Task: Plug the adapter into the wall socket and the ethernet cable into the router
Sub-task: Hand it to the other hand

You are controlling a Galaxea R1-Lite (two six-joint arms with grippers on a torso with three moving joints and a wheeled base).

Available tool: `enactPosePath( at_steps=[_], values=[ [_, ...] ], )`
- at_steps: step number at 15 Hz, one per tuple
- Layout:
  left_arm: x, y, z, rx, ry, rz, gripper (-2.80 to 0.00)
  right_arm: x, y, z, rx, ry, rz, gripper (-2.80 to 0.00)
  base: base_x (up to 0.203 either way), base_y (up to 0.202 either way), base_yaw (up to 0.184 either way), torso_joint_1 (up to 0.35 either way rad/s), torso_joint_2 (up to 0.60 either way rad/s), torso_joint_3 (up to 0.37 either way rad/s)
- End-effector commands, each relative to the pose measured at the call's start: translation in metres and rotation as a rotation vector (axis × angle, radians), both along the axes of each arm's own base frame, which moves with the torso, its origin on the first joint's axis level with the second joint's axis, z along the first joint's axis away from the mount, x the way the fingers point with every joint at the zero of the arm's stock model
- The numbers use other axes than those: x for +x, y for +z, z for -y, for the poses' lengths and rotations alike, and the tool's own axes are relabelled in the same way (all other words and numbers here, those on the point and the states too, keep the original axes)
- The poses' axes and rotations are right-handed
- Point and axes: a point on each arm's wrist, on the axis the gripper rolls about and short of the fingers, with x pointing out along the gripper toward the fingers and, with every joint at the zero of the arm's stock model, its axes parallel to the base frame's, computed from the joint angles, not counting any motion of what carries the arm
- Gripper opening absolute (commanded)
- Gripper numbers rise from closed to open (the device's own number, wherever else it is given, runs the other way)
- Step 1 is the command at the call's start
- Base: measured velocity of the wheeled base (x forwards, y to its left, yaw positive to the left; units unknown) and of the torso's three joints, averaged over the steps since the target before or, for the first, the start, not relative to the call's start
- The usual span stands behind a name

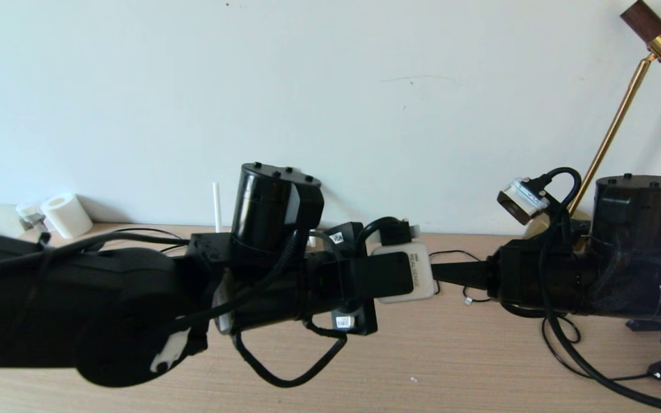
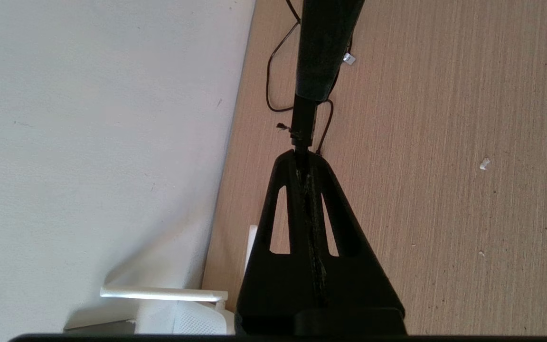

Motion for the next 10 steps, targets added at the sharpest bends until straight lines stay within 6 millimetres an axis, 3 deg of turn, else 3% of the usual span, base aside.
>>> enactPosePath(
  at_steps=[1,9,10],
  values=[
    [0.0006,-0.0003,0.0008,0.000,-0.002,0.004,-2.80,-0.0018,-0.0003,-0.0020,0.003,0.014,-0.002,-2.80,0.000,0.000,0.000,0.000,0.00,0.000],
    [-0.0015,-0.0057,-0.0007,0.007,-0.003,-0.005,-2.80,-0.0061,-0.0011,-0.0003,0.003,0.015,-0.006,-2.80,0.000,0.000,0.000,0.000,0.00,0.000],
    [-0.0020,-0.0066,-0.0013,0.008,-0.003,-0.005,0.00,-0.0078,-0.0015,0.0005,0.002,0.015,-0.007,-2.80,0.000,0.000,0.000,0.000,0.00,0.000]
  ],
)
